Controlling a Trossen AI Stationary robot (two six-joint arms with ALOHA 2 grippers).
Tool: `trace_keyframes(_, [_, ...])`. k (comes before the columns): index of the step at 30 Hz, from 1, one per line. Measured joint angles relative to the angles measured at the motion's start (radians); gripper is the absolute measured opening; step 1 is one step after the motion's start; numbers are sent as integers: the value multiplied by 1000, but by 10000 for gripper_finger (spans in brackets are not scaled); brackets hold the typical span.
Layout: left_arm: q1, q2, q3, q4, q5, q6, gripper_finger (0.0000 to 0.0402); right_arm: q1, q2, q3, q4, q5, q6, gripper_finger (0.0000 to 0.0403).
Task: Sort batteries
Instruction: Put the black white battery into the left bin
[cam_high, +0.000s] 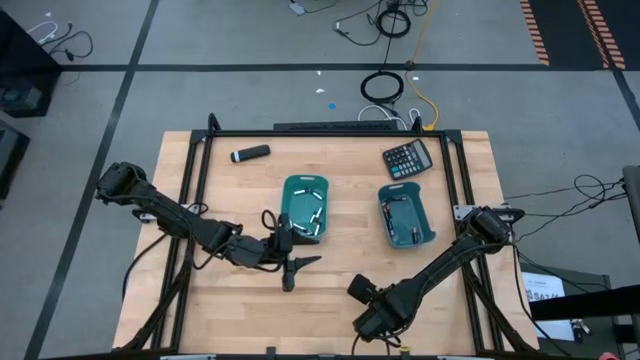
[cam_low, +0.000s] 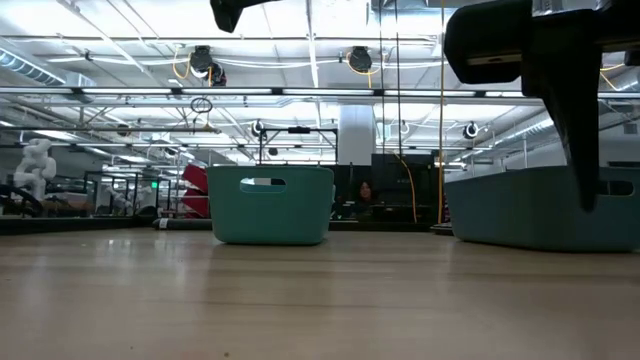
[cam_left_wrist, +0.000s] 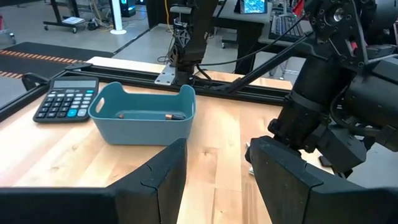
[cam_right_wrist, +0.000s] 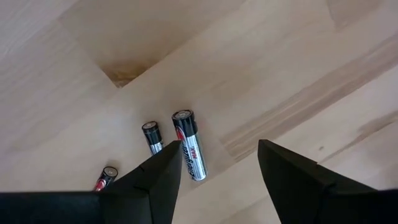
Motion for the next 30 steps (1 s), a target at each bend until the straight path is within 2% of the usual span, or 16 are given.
trace_keyframes(30, [0, 0, 0, -1, 0, 0, 186, 0, 0, 0, -17, -1, -2, 203])
